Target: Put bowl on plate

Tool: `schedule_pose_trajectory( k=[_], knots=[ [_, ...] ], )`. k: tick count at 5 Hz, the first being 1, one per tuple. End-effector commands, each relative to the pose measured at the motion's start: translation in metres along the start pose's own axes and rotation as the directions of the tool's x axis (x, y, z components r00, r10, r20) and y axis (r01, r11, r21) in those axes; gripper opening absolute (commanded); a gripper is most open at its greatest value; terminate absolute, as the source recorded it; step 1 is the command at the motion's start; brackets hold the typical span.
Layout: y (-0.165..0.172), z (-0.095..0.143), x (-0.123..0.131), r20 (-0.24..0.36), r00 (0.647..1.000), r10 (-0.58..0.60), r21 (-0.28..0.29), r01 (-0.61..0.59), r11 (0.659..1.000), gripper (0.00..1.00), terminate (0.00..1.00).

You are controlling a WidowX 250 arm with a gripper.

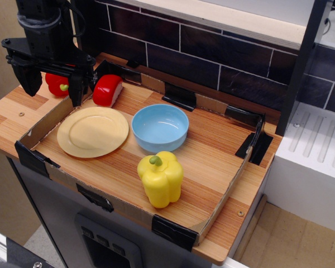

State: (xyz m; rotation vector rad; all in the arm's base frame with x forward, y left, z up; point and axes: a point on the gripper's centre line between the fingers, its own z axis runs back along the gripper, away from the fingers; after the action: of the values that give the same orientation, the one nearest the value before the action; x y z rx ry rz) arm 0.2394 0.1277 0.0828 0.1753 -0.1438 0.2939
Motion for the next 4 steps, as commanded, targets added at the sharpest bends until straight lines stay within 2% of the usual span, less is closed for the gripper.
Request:
schedule_pose_trajectory(
  k=[1,2,4],
  knots=[
    [0.0,0.0,0.0,0.0,1.0,0.0,0.0,0.0,1.0,1.0,0.0],
    [-0.029,-0.002,0.006,0.014,0.994,0.11,-0.076,-0.109,0.991,1.0,0.0],
    [-0.078,-0.014,0.032,0.041,0.975,0.219,-0.165,-0.209,0.964,1.0,0.0]
  ],
)
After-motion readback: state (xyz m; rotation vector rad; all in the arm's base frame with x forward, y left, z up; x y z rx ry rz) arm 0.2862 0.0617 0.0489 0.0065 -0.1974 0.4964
